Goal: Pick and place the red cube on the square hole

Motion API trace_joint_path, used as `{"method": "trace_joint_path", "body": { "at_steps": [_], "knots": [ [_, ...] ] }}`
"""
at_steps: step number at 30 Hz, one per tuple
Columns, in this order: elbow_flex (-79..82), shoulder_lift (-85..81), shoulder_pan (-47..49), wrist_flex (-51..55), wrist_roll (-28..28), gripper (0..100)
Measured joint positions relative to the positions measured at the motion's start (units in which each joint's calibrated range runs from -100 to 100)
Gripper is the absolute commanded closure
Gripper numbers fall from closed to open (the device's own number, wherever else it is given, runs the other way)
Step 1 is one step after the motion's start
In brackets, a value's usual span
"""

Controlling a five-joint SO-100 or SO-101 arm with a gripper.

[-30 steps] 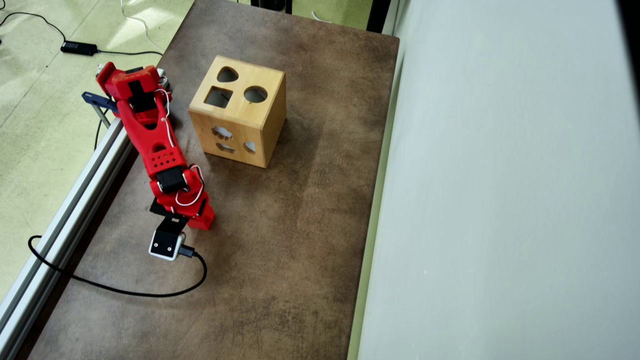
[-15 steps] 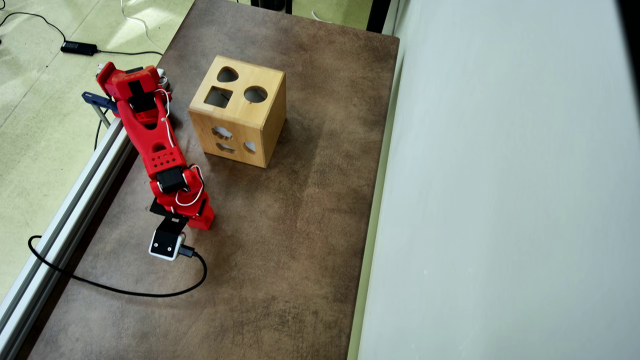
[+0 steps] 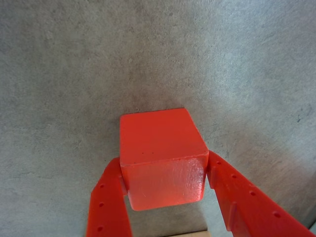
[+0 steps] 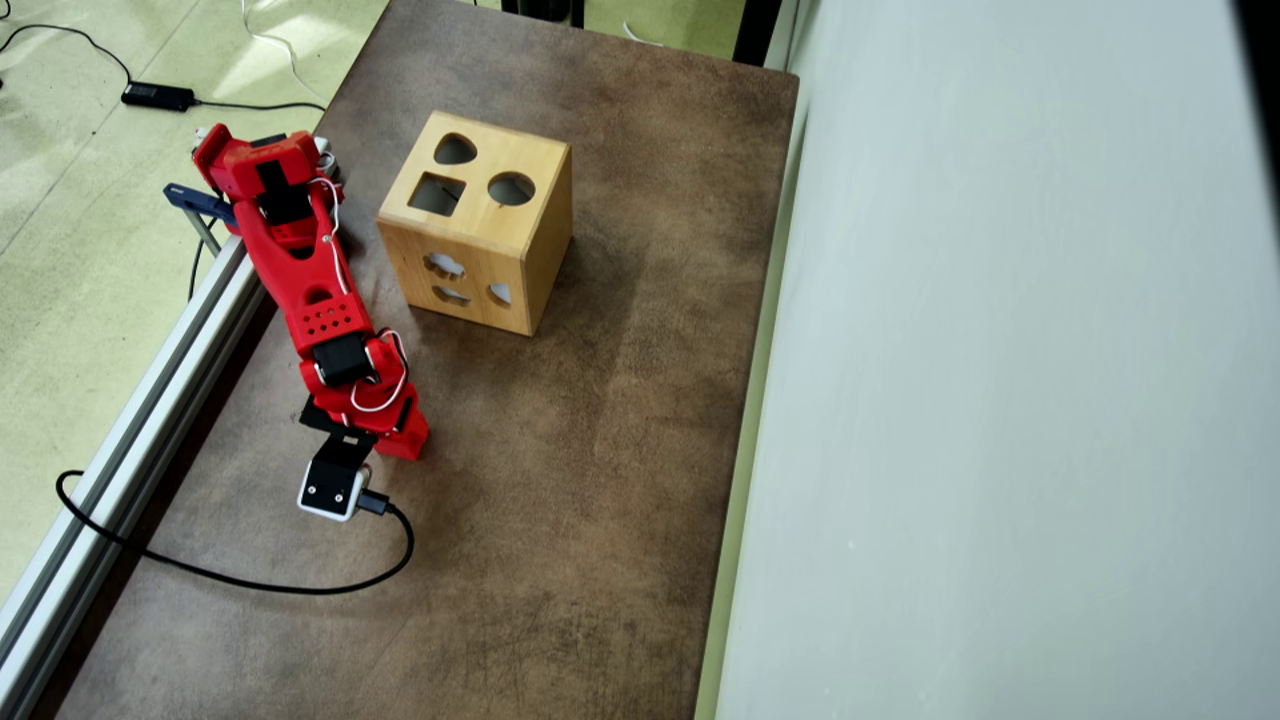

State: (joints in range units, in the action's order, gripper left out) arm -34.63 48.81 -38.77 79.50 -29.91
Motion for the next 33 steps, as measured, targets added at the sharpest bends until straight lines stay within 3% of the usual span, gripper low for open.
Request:
{"method": "trace_joint_path", "body": {
  "at_steps": [13, 33],
  "knots": [
    [0.00, -9.75, 0.00, 0.16, 0.00, 97],
    [0.00, -29.83, -0.72, 12.91, 0.34, 97]
  ]
}}
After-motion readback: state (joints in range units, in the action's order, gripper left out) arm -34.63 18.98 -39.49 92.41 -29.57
